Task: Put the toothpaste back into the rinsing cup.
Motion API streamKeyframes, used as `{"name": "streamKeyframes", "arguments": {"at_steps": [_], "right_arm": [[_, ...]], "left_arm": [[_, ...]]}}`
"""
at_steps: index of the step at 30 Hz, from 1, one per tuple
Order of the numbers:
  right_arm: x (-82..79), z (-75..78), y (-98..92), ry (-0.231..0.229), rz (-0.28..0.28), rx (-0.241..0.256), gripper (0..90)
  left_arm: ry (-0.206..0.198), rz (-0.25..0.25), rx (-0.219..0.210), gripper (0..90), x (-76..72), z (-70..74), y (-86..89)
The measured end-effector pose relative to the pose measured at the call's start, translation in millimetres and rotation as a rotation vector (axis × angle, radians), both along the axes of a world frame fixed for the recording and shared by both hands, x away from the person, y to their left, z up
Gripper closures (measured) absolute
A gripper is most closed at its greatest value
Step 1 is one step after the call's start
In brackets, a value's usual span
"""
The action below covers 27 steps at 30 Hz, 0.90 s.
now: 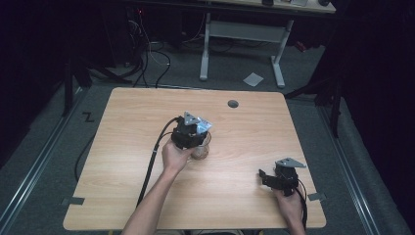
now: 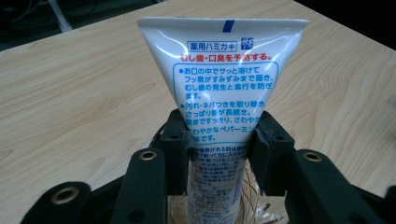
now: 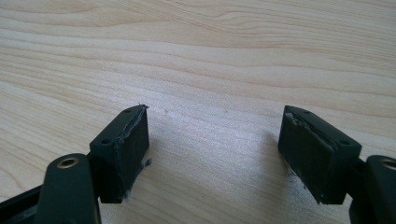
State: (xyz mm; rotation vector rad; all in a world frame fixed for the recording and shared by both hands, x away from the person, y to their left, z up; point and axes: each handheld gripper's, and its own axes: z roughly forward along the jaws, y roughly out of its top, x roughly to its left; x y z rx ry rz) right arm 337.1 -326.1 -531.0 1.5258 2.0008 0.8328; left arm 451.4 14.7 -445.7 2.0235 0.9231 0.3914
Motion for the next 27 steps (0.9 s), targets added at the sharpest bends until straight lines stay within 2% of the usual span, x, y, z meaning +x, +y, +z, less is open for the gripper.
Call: {"name": "streamKeyframes", "arguments": {"at_steps": [7,13,27], "right_arm": [[0.0,0.0,0.0,0.0,0.0,0.0,24.5],[0.0,0.0,0.0,0.0,0.0,0.0,24.5],[-0.1,0.0,0.0,0.0,0.0,0.0,24.6]], "left_arm": [[0.0,-0.002,-0.002,61.9,0.0,-0.1,-0.3],[-0.006,-0.008,0.026,61.8,-1.3,-0.8,-0.9],[0.014,-0.007,0.004,61.0,-2.8,-2.8,3.6]]}}
